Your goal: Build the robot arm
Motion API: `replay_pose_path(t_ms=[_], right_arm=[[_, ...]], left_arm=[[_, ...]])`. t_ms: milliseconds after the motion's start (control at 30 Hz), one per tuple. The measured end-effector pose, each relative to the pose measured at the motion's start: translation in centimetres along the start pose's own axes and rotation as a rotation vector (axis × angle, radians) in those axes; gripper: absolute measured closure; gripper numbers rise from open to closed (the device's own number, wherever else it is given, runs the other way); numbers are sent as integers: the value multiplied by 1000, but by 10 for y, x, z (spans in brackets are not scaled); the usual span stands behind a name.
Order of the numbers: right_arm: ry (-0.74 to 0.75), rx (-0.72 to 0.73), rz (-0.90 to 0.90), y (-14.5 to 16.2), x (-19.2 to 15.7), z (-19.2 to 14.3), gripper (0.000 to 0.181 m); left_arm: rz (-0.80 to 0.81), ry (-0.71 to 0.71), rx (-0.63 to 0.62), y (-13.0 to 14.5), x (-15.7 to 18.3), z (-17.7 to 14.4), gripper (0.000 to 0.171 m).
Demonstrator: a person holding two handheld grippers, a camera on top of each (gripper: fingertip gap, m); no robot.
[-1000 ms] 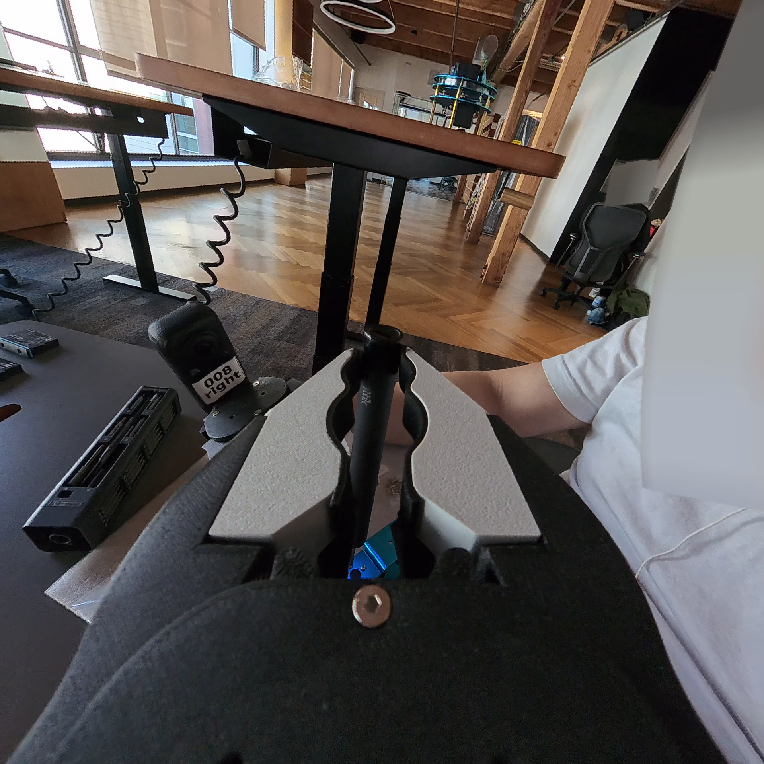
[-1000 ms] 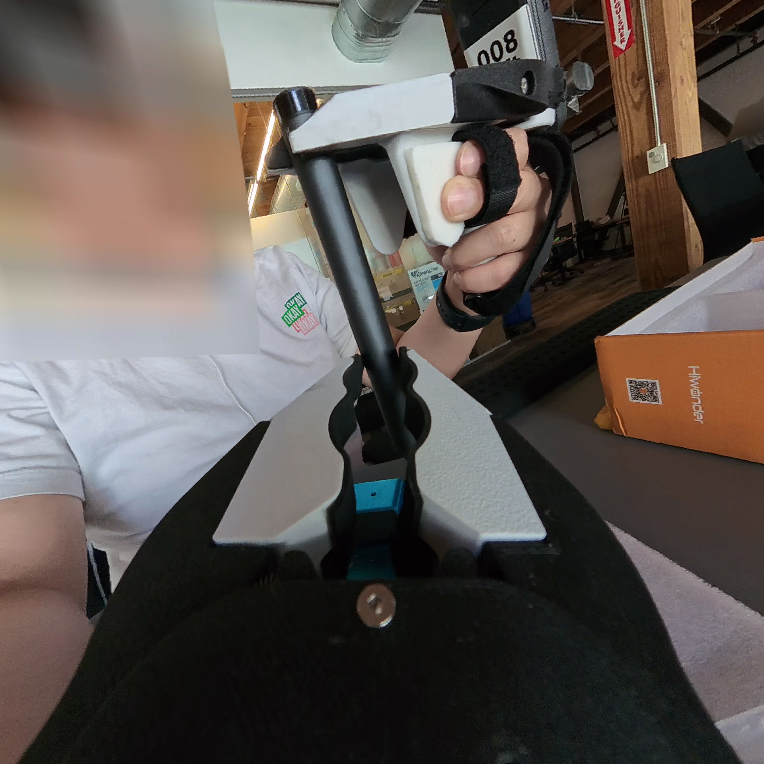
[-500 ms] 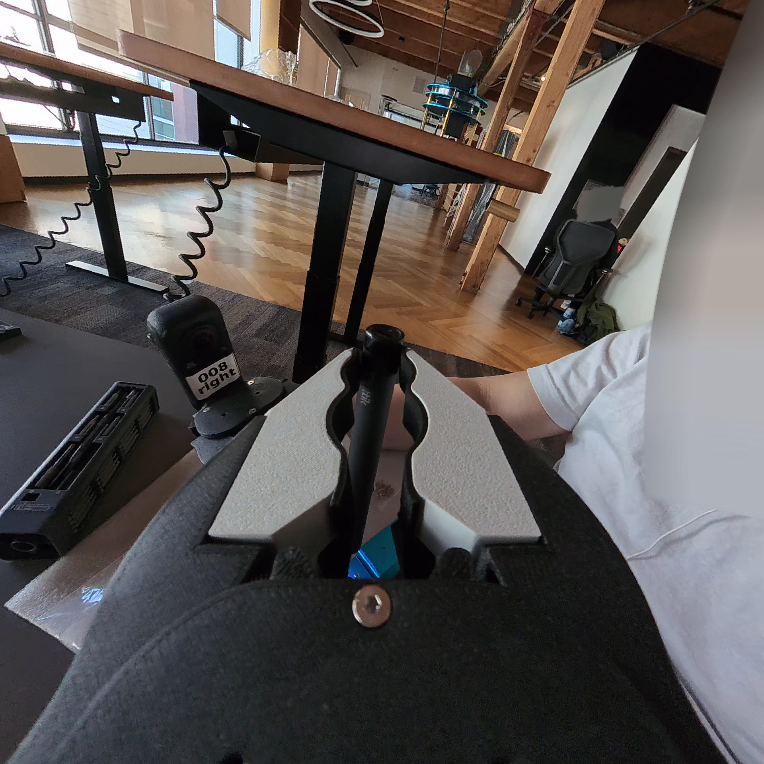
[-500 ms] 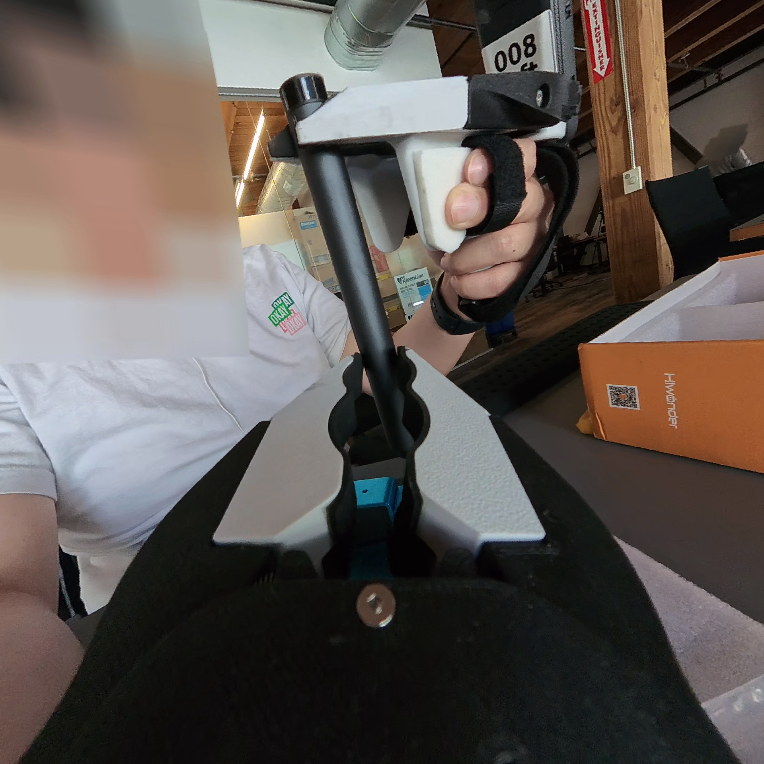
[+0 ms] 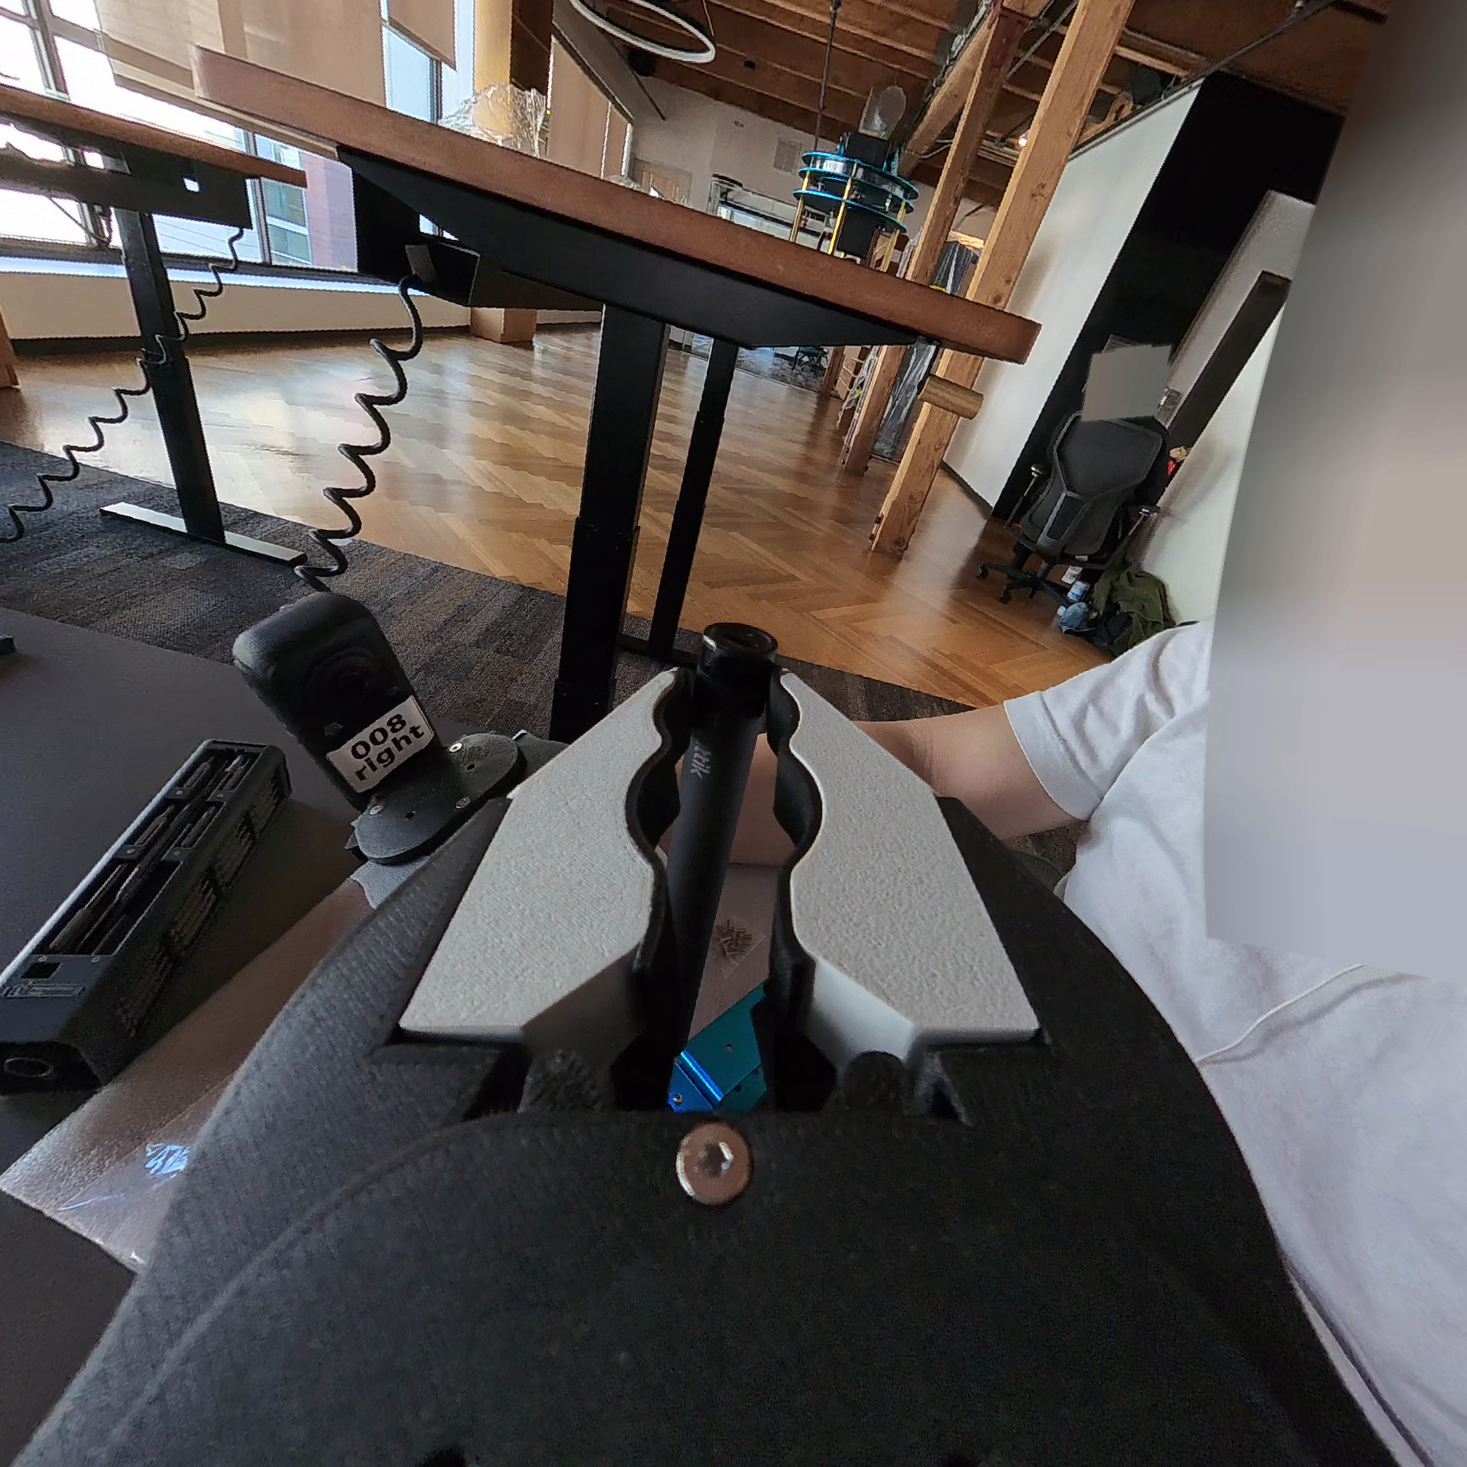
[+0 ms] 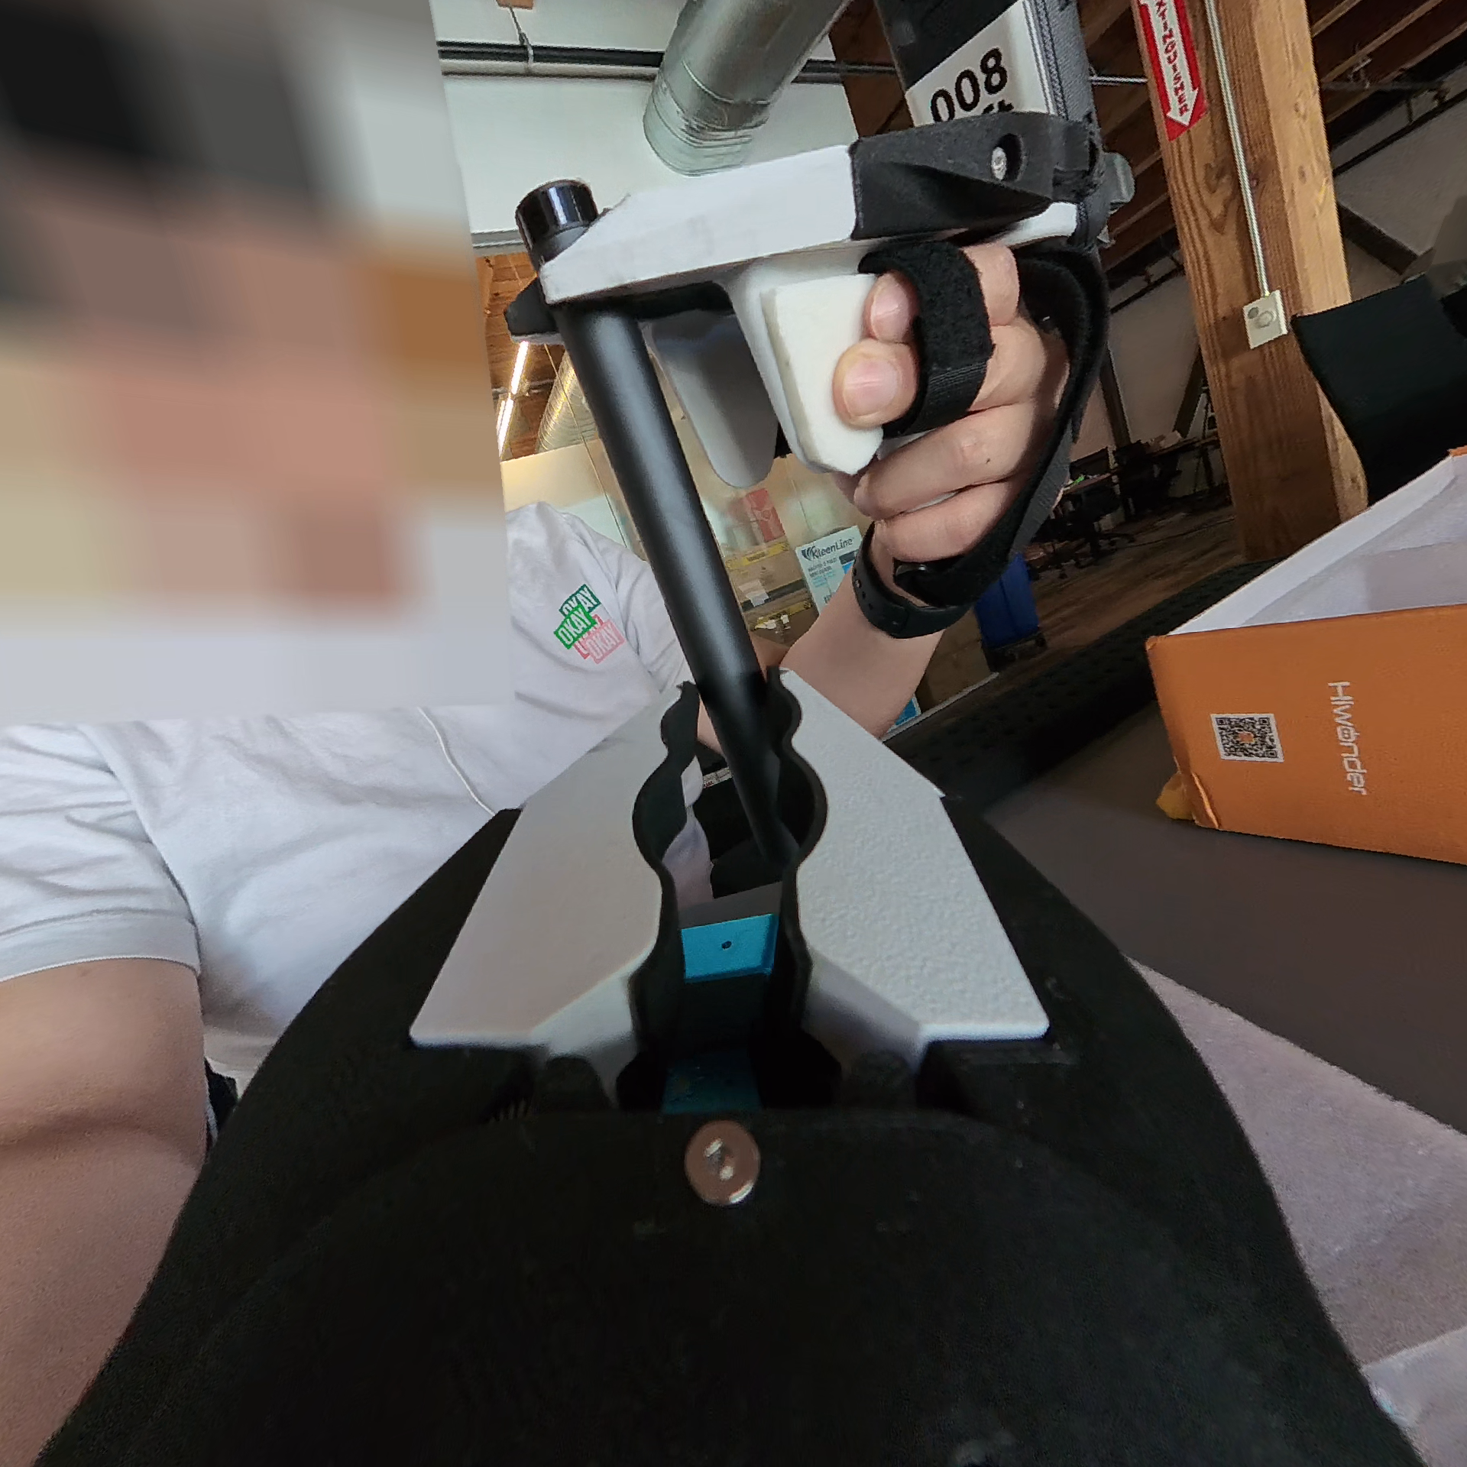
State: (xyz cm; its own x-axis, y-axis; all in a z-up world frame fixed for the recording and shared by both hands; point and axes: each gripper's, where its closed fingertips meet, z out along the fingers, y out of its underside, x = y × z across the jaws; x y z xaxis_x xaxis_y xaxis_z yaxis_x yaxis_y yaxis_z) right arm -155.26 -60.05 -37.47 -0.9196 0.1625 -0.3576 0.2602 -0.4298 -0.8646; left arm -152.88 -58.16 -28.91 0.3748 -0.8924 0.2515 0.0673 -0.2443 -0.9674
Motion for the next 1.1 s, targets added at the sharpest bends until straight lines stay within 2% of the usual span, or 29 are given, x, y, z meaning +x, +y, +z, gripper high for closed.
replay_pose_path(t_ms=[433,633,800,933,1100], right_arm=[[42,-11,-31,-1,3,-3,168],[55,4,-34,-3,3,-7,177],[36,7,-12,-4,-1,-6,168],[64,-5,-41,-3,2,-6,169],[65,-11,-39,-3,1,-4,161]], left_arm=[[0,-30,1,0,-7,-3,154],[-16,-13,13,1,-6,-3,154],[-3,-8,2,2,-3,-1,154],[-1,-10,-4,2,-3,-2,154],[0,-6,3,2,-2,-2,154]])
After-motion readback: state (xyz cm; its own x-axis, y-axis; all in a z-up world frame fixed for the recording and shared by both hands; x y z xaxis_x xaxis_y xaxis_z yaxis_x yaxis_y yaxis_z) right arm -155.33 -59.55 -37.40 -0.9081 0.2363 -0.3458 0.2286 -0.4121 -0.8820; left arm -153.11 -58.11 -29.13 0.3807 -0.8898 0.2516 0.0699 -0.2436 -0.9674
